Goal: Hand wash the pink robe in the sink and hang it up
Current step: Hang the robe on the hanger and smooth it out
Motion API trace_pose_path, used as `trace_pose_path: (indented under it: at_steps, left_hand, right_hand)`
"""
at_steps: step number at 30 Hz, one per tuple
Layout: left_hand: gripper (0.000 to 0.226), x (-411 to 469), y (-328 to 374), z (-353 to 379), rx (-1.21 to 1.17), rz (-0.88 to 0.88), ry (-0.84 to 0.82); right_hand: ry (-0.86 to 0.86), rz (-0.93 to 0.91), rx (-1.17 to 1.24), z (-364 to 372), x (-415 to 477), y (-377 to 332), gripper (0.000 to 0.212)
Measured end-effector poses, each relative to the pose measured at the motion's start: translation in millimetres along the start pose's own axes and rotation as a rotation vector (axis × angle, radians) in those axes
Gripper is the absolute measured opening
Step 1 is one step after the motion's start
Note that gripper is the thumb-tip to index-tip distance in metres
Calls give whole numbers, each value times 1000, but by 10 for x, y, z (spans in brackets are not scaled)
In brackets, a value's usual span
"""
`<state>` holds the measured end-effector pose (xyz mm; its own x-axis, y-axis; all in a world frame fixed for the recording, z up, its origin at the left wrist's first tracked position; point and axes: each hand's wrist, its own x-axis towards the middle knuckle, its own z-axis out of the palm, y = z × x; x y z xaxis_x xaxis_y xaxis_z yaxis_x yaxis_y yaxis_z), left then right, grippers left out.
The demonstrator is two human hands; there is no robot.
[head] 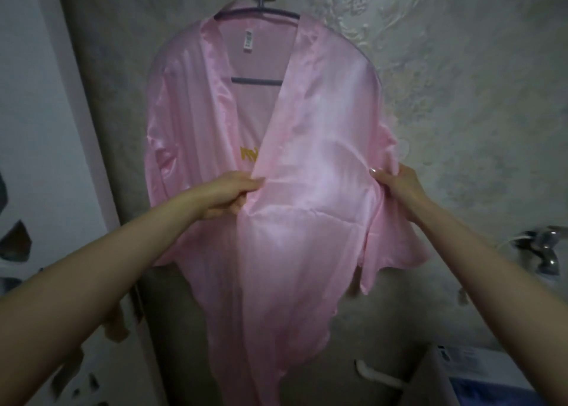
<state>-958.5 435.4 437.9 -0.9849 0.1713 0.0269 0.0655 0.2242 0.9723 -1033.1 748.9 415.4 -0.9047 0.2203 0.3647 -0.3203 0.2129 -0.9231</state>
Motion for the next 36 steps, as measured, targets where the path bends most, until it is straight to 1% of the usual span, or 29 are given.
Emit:
trace_pose_path:
  at_steps: [1, 2, 3, 4, 5, 7, 8, 9, 11, 13, 14, 15, 17, 18, 19, 20, 21, 22, 24, 25, 26, 27, 29, 31, 32, 33, 34, 35, 36]
  left_hand:
    - [27, 91, -51, -38, 276, 86, 188]
    - [34, 171, -113, -92, 504, 172, 334]
    - [36, 242, -184, -153, 655, 220, 410]
    - [37, 271, -231, -183, 733, 253, 430]
    - [36, 294, -287, -204, 775, 275, 425]
    - [36, 290, -328, -194, 763, 327, 381]
    - [36, 269, -323, -173, 717, 323, 334]
    - [35, 244, -321, -152, 658, 299, 268]
    - [35, 192, -340, -121, 553, 214, 134]
    - [51, 114, -356, -117, 452, 101, 26]
    - [54, 81, -369, -138, 338, 39, -75]
    - [49, 46, -369, -171, 218, -29, -217]
    - [33, -47, -359, -254, 86, -131, -570]
    - [32, -108, -322, -259, 51, -163, -691]
    - [30, -153, -303, -243, 17, -180, -740]
    - [25, -170, -309, -212, -11, -192, -719]
    - [18, -157, -333, -172, -17, -190, -635]
    - [15, -133, -351, -122, 41, -173, -508]
    - [7, 26, -466, -86, 392, -44, -225]
    - [9, 113, -534, -109, 547, 29, -89]
    - [16, 184, -607, -151, 636, 65, 18]
    - [18, 234, -674, -186, 684, 82, 71]
    - [17, 244, -772, -201, 822, 103, 66]
    - [20, 238, -860, -192, 940, 127, 62]
    - [19, 227, -874, -188, 927, 128, 50]
    - [20, 216, -857, -181, 878, 119, 22]
    - [24, 201, -804, -180, 805, 87, -32]
    - [29, 184, -728, -200, 708, 27, -100]
    - [33, 151, -627, -227, 590, -32, -151]
  right_hand:
    - [-12, 10, 22, -19, -15, -1, 16]
    - [-46, 29, 51, -52, -34, -9, 15]
    - [-97, 52, 80, -88, -54, -17, 12]
    - [-155, 60, 78, -136, -65, -18, 10]
    - [-209, 50, 23, -182, -76, -19, 15]
    - [-306, 4, -186, -234, -111, -49, 38]
    - [-319, -13, -288, -231, -121, -67, 44]
    - [-314, -19, -348, -223, -125, -80, 45]
    - [-300, -8, -351, -221, -118, -100, 37]
    - [-327, 23, -285, -246, -125, -121, 31]
    - [-345, 45, -260, -259, -127, -129, 31]
    - [-366, 67, -240, -271, -128, -132, 32]
    - [-411, 125, -171, -287, -127, -132, 34]
    - [-432, 153, -134, -284, -133, -130, 35]
    - [-433, 164, -127, -279, -123, -122, 36]
    - [-415, 158, -146, -270, -113, -117, 36]
    - [-381, 138, -180, -261, -104, -112, 34]
    - [-334, 118, -214, -256, -97, -115, 32]
    - [-255, 87, -255, -259, -59, -95, 32]
    - [-236, 80, -264, -265, -38, -73, 32]
    - [-229, 76, -274, -265, -35, -61, 32]
    - [-228, 67, -283, -265, -36, -48, 31]
    - [-243, 62, -273, -268, -62, -48, 33]
    - [-284, 62, -225, -278, -88, -46, 54]
    - [-297, 55, -192, -280, -99, -46, 65]
    - [-299, 40, -150, -277, -97, -45, 72]
    - [-276, 22, -111, -265, -108, -57, 69]
    - [-235, -5, -75, -255, -109, -70, 57]
    - [-183, -38, -50, -249, -103, -85, 40]
